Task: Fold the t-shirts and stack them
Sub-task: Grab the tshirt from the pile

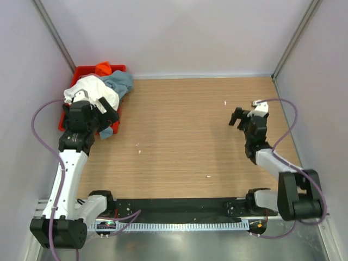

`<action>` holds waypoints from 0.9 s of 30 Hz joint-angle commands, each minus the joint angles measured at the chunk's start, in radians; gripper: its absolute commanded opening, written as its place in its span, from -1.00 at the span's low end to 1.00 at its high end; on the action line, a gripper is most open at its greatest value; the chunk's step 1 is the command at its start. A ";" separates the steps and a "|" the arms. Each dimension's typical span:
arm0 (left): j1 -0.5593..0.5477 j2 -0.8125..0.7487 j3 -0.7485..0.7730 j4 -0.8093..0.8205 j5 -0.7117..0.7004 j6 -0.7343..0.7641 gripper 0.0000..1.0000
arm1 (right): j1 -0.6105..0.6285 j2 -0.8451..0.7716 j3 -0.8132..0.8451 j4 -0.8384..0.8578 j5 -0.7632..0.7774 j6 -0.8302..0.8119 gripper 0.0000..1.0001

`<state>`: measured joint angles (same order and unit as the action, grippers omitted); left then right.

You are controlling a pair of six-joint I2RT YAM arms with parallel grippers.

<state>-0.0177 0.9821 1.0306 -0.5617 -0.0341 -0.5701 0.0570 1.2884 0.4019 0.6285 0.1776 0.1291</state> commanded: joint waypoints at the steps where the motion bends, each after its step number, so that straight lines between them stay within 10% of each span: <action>1: 0.004 -0.023 0.017 -0.098 0.008 0.049 0.99 | 0.018 -0.208 0.244 -0.314 -0.061 0.192 0.99; 4: 0.010 -0.005 -0.003 -0.063 0.183 0.081 0.99 | 0.012 -0.207 0.285 -0.420 -0.161 0.336 0.99; 7: 0.010 -0.022 0.014 -0.102 0.045 0.065 0.99 | 0.082 -0.112 0.408 -0.536 -0.355 0.357 0.99; 13: 0.010 0.079 0.138 -0.128 -0.113 0.032 0.99 | 0.515 -0.103 0.520 -0.722 0.057 0.270 1.00; 27: 0.010 0.608 0.607 -0.257 -0.274 0.056 0.64 | 0.633 -0.299 0.454 -0.947 0.105 0.334 1.00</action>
<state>-0.0113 1.5234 1.5616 -0.7769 -0.2417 -0.5346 0.6880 1.0283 0.8524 -0.2726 0.2474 0.4763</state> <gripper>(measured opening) 0.823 0.996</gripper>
